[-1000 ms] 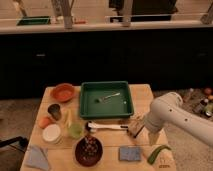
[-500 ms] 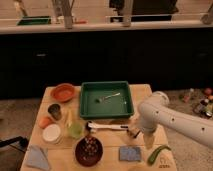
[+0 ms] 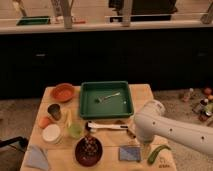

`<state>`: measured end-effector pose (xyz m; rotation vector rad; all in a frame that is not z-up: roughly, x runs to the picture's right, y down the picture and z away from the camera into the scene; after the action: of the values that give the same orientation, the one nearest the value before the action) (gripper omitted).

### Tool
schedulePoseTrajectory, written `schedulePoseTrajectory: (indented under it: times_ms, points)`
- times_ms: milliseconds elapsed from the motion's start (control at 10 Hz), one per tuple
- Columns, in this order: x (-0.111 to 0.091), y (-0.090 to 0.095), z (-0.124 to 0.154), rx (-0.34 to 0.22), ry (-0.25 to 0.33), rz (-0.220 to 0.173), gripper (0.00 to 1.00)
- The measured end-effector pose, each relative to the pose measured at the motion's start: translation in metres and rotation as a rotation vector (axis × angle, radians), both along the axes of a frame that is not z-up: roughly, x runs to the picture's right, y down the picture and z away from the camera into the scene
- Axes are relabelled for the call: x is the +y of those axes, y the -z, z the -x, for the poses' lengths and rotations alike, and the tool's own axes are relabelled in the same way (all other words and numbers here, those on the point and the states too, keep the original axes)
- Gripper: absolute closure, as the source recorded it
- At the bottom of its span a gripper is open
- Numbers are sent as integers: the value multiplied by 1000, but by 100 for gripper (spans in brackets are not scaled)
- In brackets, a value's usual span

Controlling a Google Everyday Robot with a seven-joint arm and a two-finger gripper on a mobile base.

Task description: Place sponge in paper cup

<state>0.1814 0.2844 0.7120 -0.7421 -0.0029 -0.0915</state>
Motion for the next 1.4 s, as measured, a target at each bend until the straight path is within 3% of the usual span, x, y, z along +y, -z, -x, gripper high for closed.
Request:
schedulePoseTrajectory:
  times_ms: [400,1100,1400]
  points:
    - [7,8,15,3,-72,-37,20]
    - [24,7,37,-76,-134,-85,20]
    - [28,7,38,-120,-195,-117,20]
